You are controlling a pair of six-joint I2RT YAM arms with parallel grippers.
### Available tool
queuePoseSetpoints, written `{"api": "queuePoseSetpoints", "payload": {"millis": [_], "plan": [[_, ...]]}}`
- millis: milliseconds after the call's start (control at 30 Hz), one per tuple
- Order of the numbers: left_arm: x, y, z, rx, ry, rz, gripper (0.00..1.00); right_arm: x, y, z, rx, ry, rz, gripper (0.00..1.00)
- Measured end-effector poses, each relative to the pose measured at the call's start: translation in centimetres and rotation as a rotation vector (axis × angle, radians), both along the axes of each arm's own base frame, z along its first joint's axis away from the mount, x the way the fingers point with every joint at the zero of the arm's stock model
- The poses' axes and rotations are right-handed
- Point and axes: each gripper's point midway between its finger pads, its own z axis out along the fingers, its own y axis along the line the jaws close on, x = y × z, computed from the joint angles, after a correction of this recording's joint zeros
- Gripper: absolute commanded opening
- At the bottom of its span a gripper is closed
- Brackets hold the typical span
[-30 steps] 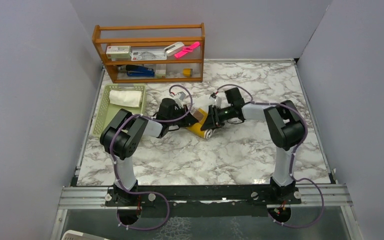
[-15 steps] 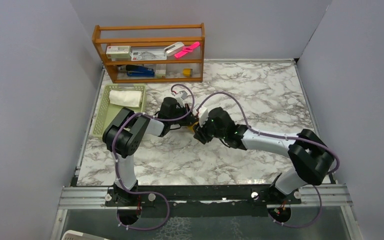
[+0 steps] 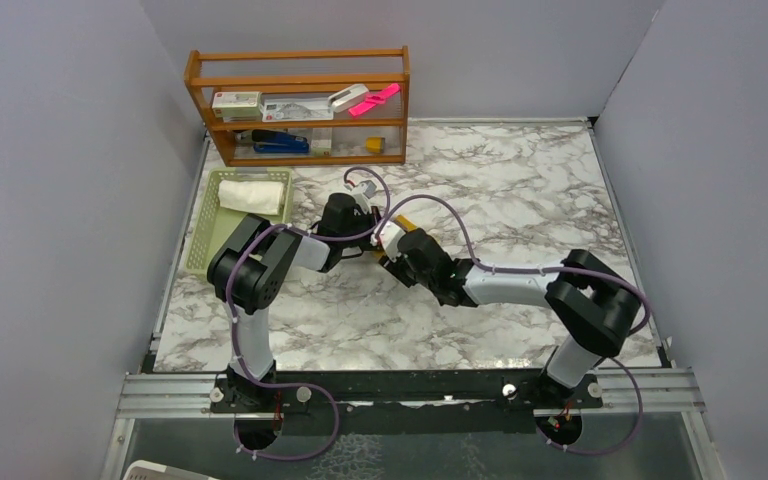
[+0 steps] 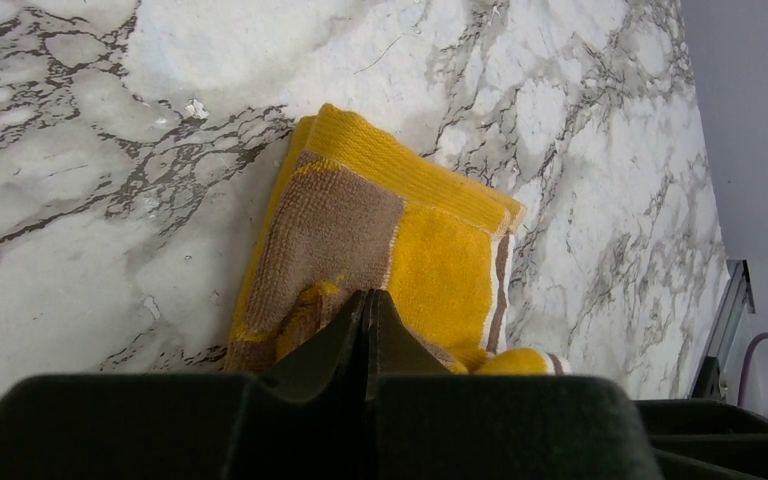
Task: Roll the towels
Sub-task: Roll the towel at the center of the board.
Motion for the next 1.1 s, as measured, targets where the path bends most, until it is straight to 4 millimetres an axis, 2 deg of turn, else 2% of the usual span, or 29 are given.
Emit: {"api": "queuePoseSetpoints", "payload": {"millis": [200,533,700,833,933,1033,1100], "plan": [[0.1,-0.1,0.0,0.002,0.002,-0.003,0.02,0.8,-0.1,-2.1,-0.075,0.008,-0.026,0.39],[0.9,0.1,0.1,0.011,0.003,0.004,0.02,1.8,0.6,-2.8,-0.107,0.026,-0.083,0.20],[1.3,1.7,0.5,-0.009,0.038,0.026,0.04,1.9,1.0,-2.8,-0.041,0.070,-0.095,0.14],[1.6,5.2,2.5,-0.017,0.047,0.107,0.07,1.7,1.5,-2.6,0.052,0.157,-0.075,0.13],[2.1,7.3,5.2,-0.029,0.010,0.175,0.08,1.5,1.5,-2.5,0.124,0.241,-0.067,0.13],[1.7,8.0,8.5,-0.052,-0.057,0.200,0.09,0.9,1.6,-2.3,0.190,0.341,-0.058,0.13],[1.1,8.0,9.9,-0.066,-0.086,0.198,0.09,0.6,1.7,-2.1,0.237,0.424,-0.050,0.12]]}}
